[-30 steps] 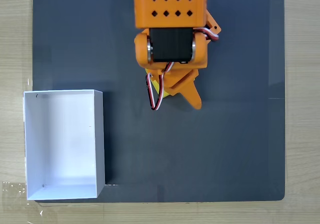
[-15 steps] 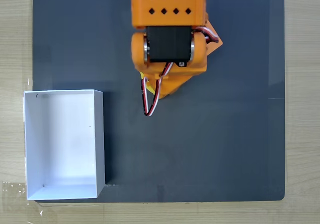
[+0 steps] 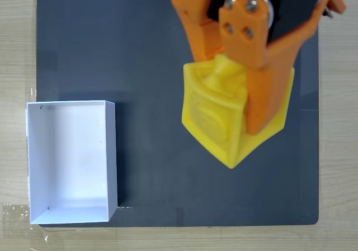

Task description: Grasp a yellow block and put it in the box

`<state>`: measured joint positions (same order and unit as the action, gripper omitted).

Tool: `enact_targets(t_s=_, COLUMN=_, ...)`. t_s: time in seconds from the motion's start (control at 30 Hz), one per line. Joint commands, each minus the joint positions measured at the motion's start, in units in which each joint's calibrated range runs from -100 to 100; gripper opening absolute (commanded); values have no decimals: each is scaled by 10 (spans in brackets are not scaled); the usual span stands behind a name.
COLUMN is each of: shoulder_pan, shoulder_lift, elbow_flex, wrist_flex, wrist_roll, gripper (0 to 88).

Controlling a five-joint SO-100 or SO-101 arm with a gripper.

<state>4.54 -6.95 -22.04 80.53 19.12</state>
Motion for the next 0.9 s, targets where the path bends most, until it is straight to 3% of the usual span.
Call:
enact_targets(t_s=0.0, shoulder_pan=53, shoulder_lift=-27, elbow_flex=-36, wrist_flex=-22, wrist_roll=-28, gripper=113)
enact_targets(t_s=0.37, shoulder_pan=190, shoulder_lift=161, elbow_flex=-65, wrist_flex=-144, wrist_roll=-84, gripper=114)
enact_targets(t_s=0.87, shoulder_pan=248, shoulder_lift=403, elbow_flex=-206, wrist_flex=-178, wrist_roll=-103, gripper=113)
